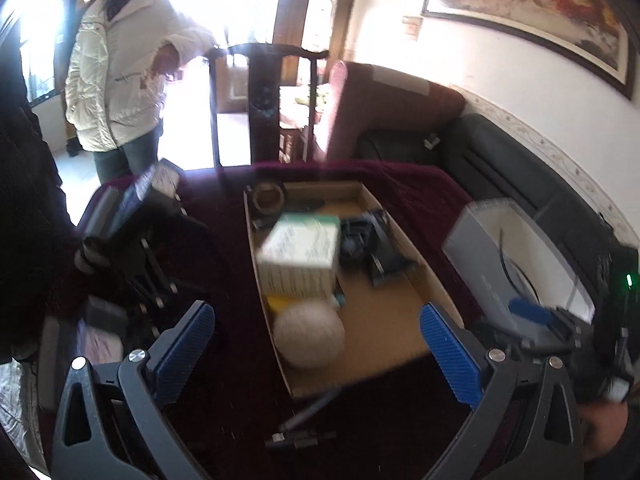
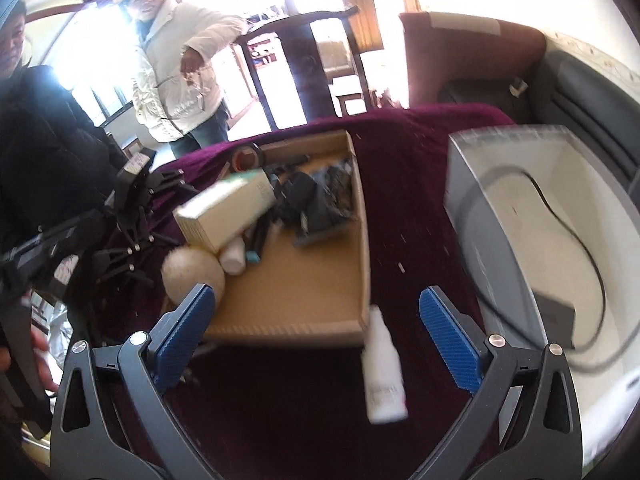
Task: Organize objects
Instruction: 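Move the right tool to the white spray bottle while the left tool moves to the black marker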
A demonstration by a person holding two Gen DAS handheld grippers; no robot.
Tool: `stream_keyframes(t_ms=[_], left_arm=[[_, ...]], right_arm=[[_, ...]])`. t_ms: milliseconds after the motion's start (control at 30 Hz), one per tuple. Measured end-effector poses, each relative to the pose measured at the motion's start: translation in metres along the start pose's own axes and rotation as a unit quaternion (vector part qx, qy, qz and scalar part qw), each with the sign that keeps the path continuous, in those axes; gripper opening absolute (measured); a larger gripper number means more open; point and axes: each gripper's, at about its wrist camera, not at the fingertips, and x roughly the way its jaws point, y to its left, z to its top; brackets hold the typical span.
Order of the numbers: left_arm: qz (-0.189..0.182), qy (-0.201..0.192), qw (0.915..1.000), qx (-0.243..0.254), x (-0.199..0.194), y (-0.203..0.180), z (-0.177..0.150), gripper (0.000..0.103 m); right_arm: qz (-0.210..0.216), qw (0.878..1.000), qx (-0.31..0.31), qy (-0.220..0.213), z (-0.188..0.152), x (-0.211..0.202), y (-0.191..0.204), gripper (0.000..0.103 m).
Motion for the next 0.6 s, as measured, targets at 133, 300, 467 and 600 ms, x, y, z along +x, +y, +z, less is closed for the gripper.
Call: stream_keyframes(t_ms=[133, 300, 467, 600], left_arm=[[-0.035, 0.03, 0.9988, 0.019, -0.003, -0.011, -0.049, 0.103], [-0.034, 0.059, 0.996, 0.059, 0.002, -0.013, -0.095, 0.103], [-0.015, 0.087, 0.994, 0.064, 0.02, 0.003, -0.107, 0.103], [0.001, 0.101, 0.9915, 0.082, 0.036, 0.006, -0.109, 0.103]], right_arm=[[-0.006, 0.999, 0.017, 0.029, -0.029, 0.001, -0.014, 0.103], [-0.031, 0.998, 0.005, 0.058, -0.057, 0.01, -0.027, 0.103], [-0.045, 0.997, -0.014, 0.068, -0.063, 0.019, -0.027, 0.103], [-0.063, 0.994, -0.046, 0.073, -0.057, 0.032, -0.022, 0.103]])
